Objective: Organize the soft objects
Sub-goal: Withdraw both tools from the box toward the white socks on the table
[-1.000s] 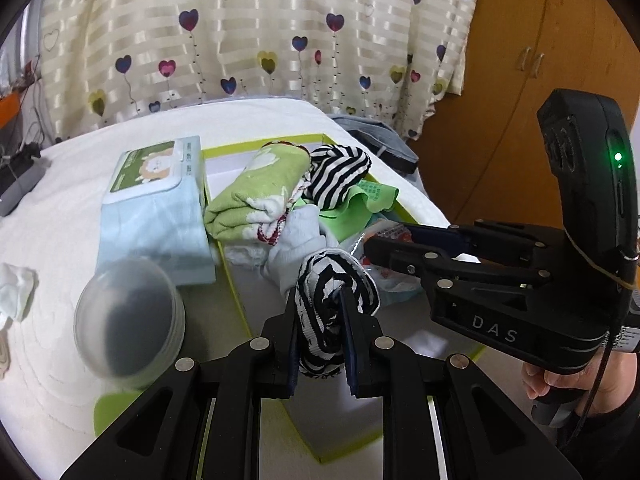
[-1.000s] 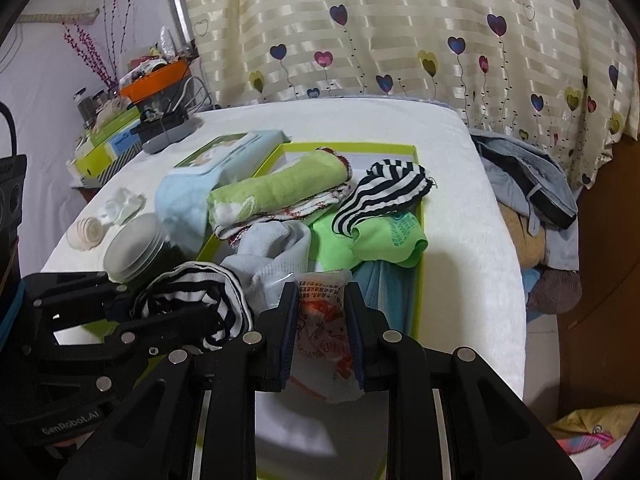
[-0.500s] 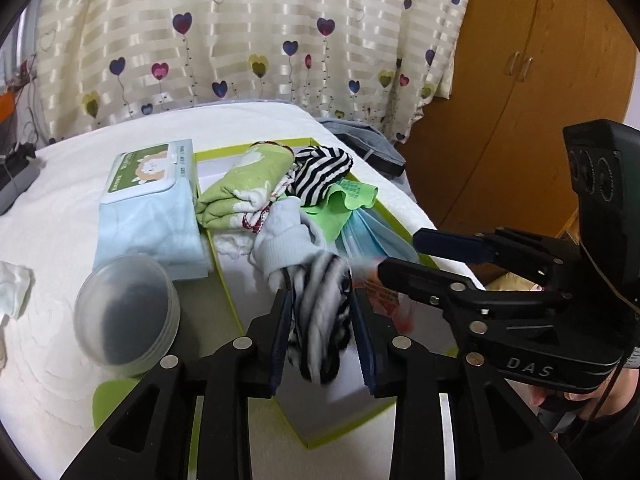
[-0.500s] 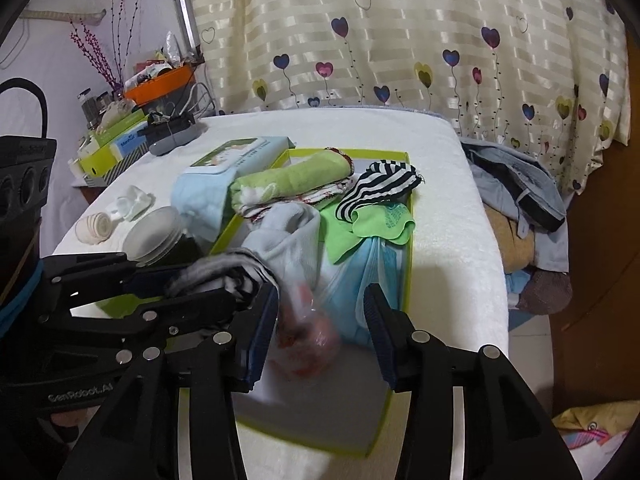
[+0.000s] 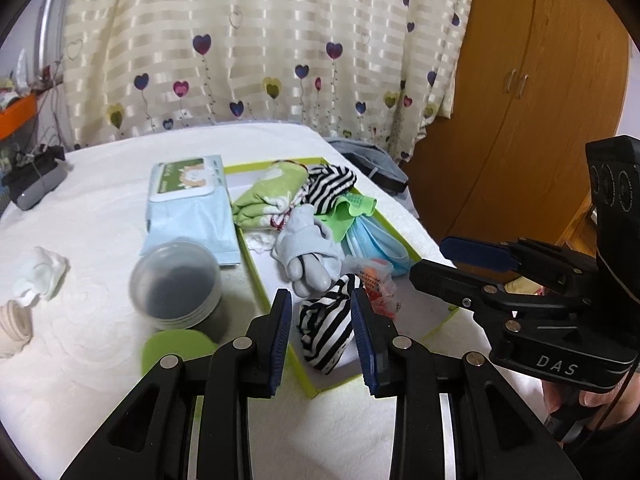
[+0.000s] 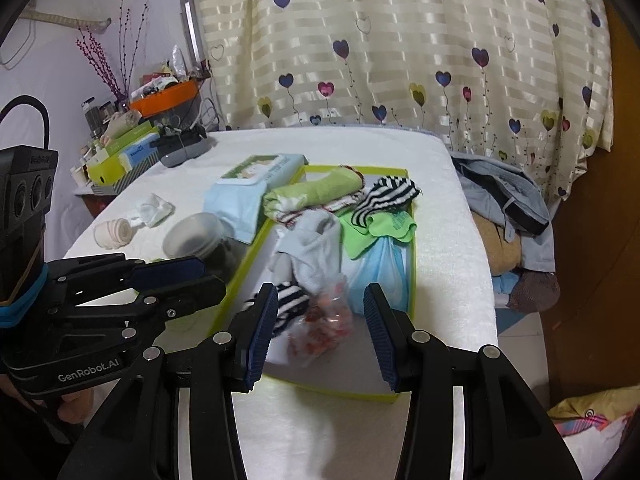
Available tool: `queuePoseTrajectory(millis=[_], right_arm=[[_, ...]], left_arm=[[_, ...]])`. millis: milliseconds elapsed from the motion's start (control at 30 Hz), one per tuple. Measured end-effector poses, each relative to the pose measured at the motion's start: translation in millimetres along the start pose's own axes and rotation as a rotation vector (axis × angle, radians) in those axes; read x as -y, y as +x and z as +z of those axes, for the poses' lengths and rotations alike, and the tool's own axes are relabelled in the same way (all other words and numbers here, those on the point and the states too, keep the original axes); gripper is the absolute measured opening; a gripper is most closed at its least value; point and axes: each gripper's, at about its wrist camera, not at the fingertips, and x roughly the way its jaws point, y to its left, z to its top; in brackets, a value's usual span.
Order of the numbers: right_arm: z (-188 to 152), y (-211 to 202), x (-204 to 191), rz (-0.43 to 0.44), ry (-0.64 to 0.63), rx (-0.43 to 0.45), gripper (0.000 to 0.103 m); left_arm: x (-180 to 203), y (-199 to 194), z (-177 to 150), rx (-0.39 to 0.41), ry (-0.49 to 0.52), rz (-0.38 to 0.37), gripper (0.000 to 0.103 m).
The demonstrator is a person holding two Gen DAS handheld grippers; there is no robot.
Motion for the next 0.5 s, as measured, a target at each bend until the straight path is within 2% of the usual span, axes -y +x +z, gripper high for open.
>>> queuePoseTrajectory(millis=[233,500], right_arm=[[3.6,-23.3,-27.6,0.012,-0.025,0.052,0.046],[3.7,-29.5,-54.2,0.035,-0.038,0.076,0.046]], left_arm=[[-8.9,-31.0,-5.7,0.047,-0.018,0.019,0.029],[-27.1,-57.8,-14.9,0.079,-0.041,0.064,0.029]])
